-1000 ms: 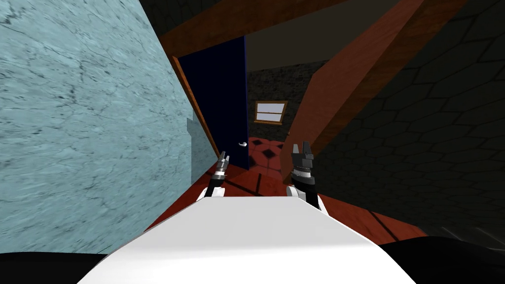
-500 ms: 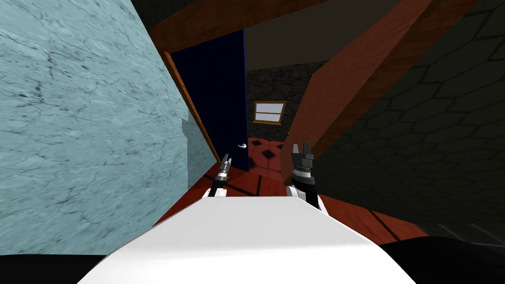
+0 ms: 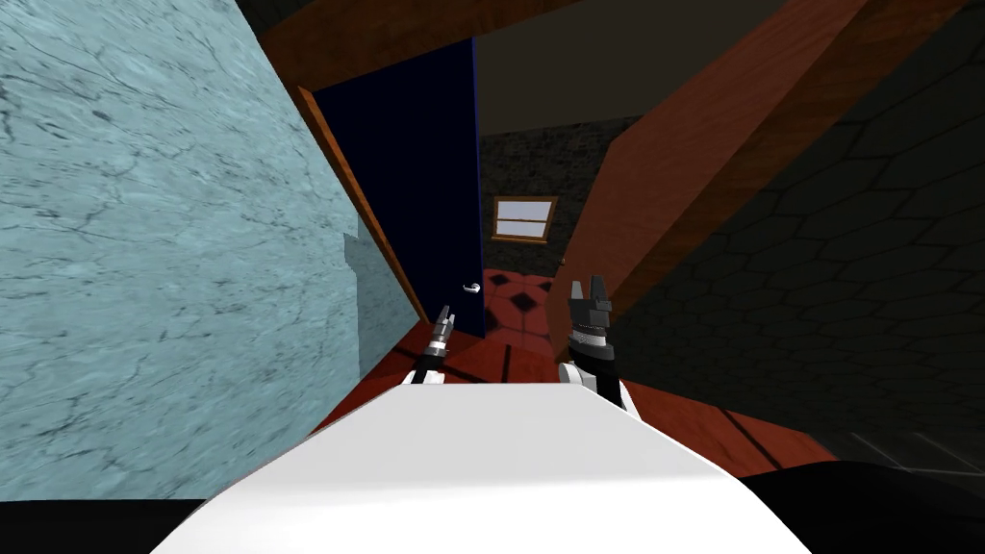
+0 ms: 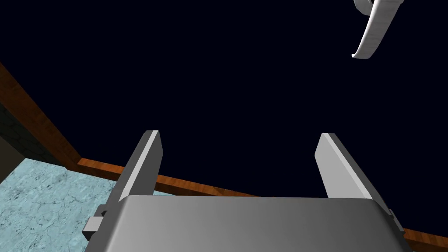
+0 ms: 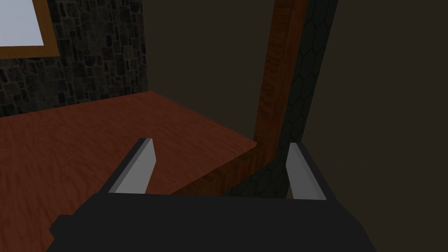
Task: Push the door open
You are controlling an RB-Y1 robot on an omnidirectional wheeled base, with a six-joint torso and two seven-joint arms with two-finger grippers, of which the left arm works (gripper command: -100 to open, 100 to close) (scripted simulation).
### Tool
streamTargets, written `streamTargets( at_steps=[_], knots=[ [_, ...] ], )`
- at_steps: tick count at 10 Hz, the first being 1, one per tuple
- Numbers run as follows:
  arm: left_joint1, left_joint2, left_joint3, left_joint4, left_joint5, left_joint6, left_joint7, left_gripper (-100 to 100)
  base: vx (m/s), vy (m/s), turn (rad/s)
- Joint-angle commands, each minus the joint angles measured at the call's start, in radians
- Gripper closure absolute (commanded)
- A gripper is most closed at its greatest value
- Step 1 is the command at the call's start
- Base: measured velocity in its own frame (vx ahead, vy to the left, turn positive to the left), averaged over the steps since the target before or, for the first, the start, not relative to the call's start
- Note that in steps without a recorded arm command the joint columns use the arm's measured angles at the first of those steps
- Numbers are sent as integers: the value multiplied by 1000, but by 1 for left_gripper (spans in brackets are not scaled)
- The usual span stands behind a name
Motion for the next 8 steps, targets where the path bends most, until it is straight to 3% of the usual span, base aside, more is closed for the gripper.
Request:
streamTargets(
  at_steps=[1,8],
  knots=[
    [-13,2,-5,43,2,-11,0,-100,96,52,-46],
    [-54,2,-31,209,6,-55,-3,-100,94,39,-45]
  ],
)
